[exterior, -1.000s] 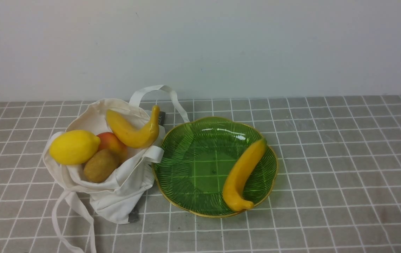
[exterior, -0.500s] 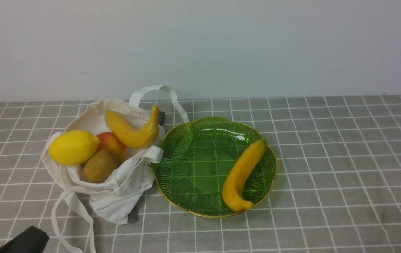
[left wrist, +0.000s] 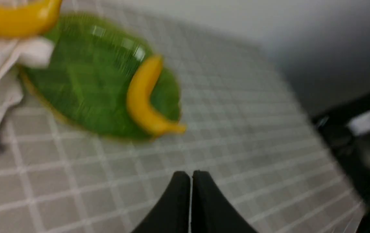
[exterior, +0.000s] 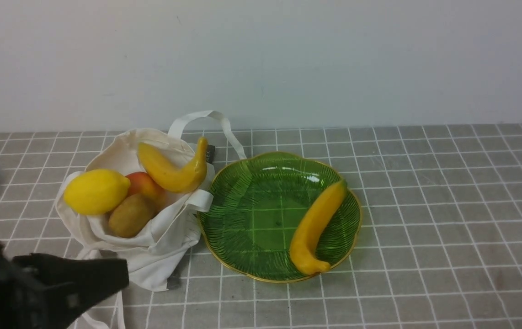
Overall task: Take the fruit out of the bag on the grey coffee tablecloth and place them on the plate.
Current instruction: 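Reach into the white bag and grasp the banana with the left gripper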
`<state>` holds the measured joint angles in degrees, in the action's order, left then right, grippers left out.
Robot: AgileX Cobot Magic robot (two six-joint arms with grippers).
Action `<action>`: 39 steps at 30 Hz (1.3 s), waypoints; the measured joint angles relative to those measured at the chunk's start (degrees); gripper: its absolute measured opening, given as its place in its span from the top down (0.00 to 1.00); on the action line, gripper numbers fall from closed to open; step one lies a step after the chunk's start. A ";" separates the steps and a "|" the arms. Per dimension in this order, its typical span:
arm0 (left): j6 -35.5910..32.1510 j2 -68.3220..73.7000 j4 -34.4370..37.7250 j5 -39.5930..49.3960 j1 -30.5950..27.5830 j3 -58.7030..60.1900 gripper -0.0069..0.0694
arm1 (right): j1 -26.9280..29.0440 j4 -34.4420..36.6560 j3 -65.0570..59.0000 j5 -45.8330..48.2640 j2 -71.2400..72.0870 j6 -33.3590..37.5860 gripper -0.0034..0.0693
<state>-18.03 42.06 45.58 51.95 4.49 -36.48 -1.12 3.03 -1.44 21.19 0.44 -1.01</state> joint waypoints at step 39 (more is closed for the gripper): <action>23.25 62.47 -52.81 -7.48 20.21 -48.91 0.21 | 0.00 0.00 0.00 0.00 0.00 0.00 0.97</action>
<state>5.23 104.53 -7.23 44.47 24.69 -85.39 -1.12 3.03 -1.44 21.19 0.44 -1.01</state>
